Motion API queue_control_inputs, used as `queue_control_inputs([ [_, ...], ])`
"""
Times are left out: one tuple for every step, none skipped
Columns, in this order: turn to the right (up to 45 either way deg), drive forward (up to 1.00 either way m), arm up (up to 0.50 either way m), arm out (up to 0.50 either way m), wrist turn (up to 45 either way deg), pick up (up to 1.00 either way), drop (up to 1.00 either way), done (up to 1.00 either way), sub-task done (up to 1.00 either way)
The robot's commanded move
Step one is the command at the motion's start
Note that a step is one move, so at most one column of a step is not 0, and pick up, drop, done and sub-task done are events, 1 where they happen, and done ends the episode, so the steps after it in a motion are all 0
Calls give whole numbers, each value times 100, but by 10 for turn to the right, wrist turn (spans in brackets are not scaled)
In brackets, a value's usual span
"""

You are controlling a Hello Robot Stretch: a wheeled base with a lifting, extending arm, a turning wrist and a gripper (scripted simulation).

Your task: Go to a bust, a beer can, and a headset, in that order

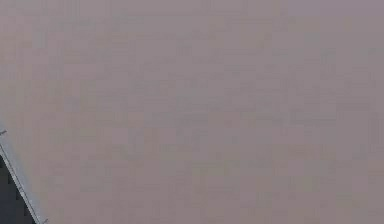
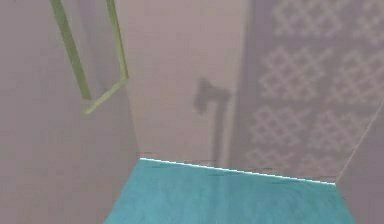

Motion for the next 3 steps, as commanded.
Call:
queue_control_inputs([
  [-120,0,0,0,0,0,0,0,0],
  [0,40,0,0,0,0,0,0,0],
  [-450,0,0,0,0,0,0,0,0],
])
